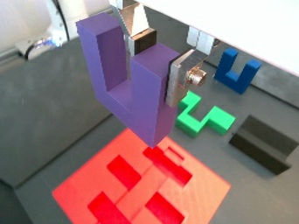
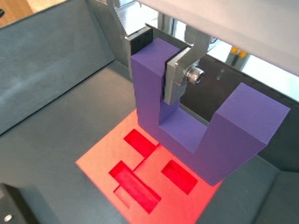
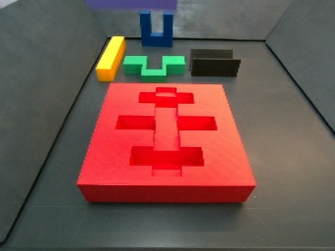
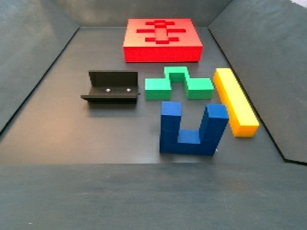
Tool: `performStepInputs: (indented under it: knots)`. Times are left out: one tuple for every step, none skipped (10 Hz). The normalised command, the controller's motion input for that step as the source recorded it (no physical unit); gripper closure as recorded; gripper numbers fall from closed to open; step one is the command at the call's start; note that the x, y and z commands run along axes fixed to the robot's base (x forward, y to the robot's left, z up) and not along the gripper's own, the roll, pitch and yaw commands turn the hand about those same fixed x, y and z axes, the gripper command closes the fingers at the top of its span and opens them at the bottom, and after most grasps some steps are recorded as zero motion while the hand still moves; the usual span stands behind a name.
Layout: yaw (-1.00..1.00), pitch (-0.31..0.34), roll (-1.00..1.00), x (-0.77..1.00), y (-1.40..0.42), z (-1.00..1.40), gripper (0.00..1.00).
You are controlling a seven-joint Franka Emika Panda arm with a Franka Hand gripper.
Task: Pick up the purple object. Move up. Move to above the board. Insert the purple object.
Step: Insert the purple object.
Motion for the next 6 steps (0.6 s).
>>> performStepInputs:
  knots:
    - [0.10, 0.019, 0.23, 0.60, -0.54, -0.43, 1.00]
    - [0.14, 0.010, 0.22, 0.60, -0.51, -0.43, 1.00]
    - [0.17, 0.000, 0.20, 0.60, -0.51, -0.44, 1.00]
    - [0.12, 0.000, 0.14, 0.54, -0.53, -0.39, 1.00]
    - [0.07, 0.000, 0.05, 0.47, -0.49, -0.34, 1.00]
    - [0.05, -0.019, 0.00, 0.43, -0.44, -0.36, 1.00]
